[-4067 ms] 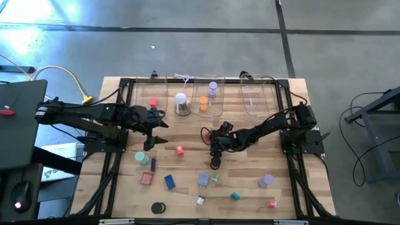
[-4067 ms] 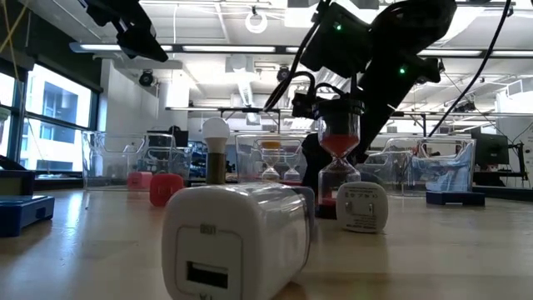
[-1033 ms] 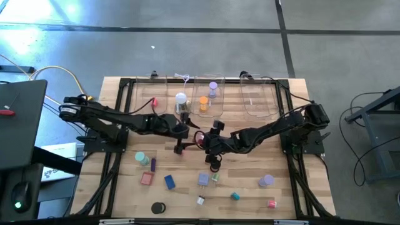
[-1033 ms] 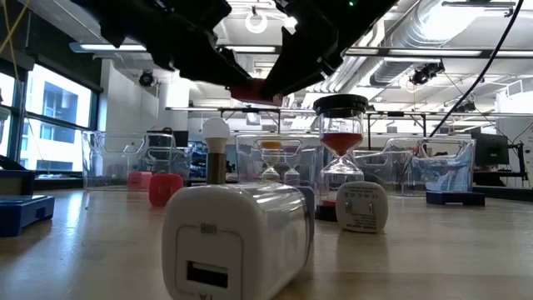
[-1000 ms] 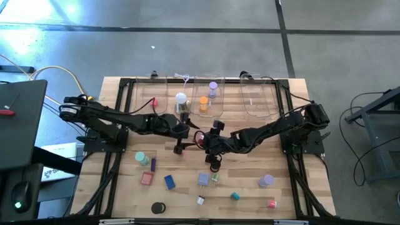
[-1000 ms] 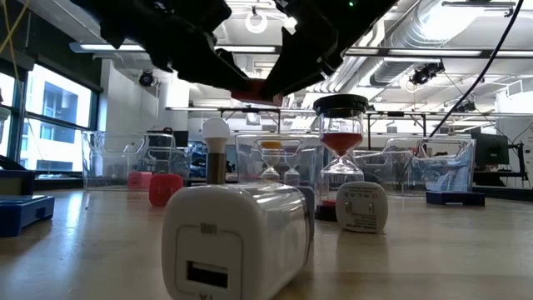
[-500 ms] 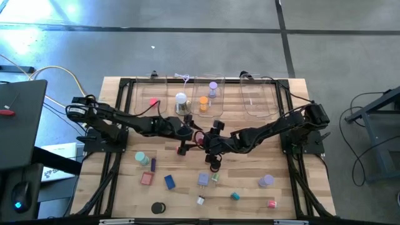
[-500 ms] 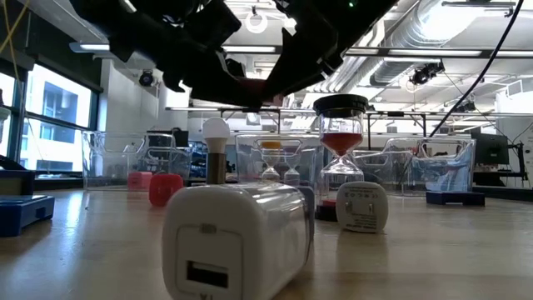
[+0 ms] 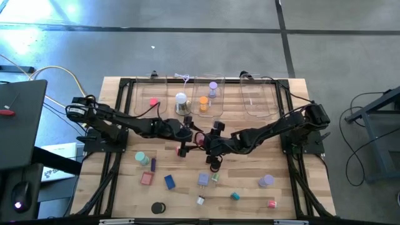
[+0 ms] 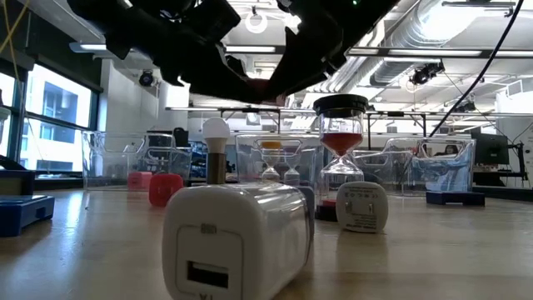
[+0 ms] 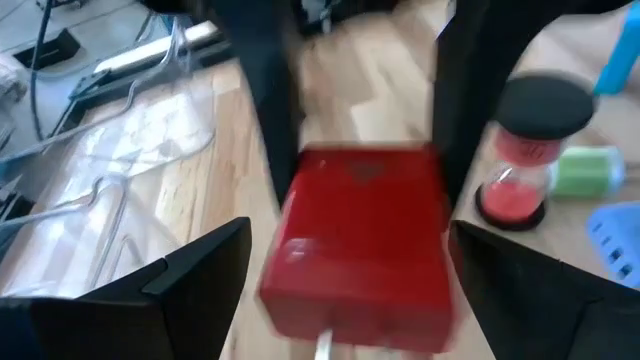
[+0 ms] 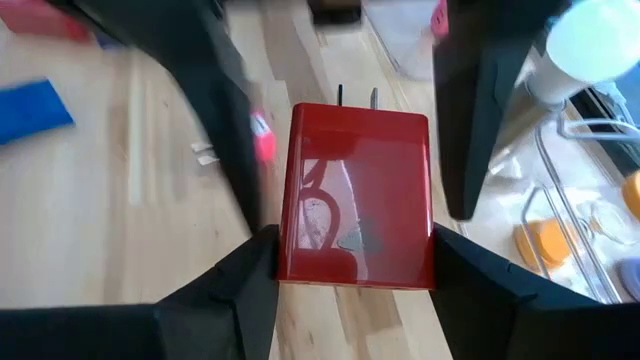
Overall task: Pick & Place Office items
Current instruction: Put the top red charger adapter into the left transparent bin
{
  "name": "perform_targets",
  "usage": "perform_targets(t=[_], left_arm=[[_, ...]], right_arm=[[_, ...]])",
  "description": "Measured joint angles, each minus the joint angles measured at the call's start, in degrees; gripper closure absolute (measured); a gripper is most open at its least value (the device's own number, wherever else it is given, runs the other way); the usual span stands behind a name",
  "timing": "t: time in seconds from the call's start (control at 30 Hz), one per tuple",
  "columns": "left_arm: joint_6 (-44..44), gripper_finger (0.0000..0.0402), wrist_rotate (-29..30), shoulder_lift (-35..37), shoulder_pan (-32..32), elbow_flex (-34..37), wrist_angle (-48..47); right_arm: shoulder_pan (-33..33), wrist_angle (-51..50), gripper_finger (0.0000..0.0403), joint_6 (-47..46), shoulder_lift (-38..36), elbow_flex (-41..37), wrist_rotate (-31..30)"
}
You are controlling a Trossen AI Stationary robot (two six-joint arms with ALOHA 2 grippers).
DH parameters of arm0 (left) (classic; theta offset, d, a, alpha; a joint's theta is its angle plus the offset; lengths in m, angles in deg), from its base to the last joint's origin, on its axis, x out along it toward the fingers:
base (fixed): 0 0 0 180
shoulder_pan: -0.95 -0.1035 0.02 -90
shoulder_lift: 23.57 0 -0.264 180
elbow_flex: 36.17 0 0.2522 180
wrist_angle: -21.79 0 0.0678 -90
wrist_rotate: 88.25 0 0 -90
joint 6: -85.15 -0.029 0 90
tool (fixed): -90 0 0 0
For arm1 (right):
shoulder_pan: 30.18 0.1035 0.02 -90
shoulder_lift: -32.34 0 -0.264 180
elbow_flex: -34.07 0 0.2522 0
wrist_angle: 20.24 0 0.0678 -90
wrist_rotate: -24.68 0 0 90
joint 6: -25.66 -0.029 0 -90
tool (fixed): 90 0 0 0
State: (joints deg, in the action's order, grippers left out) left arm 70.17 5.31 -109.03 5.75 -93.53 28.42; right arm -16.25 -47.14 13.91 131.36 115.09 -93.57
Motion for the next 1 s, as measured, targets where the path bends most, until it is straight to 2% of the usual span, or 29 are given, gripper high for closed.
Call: perform_targets(t=[0.3,0.83,0.9,1.0], left_arm=[[0.5,0.0114,2.5,0.2,1.2,-0.1,0.0],[1.7,0.0195,2.3,0.2,1.0,-0.1,-1.7],[1.7,0.0195,2.4,0.1,1.0,-0.1,-1.7],[1.8,0.0195,2.9,0.1,1.0,0.0,-2.5]], right_arm=[[0.0,-0.6,0.0202,0.0,0.0,0.0,-0.5],[0.0,-1.2,0.0201,0.7,0.1,0.0,0.6],[0.0,-1.2,0.0176,0.4,0.1,0.0,0.4],[-0.1,-1.3,0.0112,-0.7,0.1,0.0,-0.4]])
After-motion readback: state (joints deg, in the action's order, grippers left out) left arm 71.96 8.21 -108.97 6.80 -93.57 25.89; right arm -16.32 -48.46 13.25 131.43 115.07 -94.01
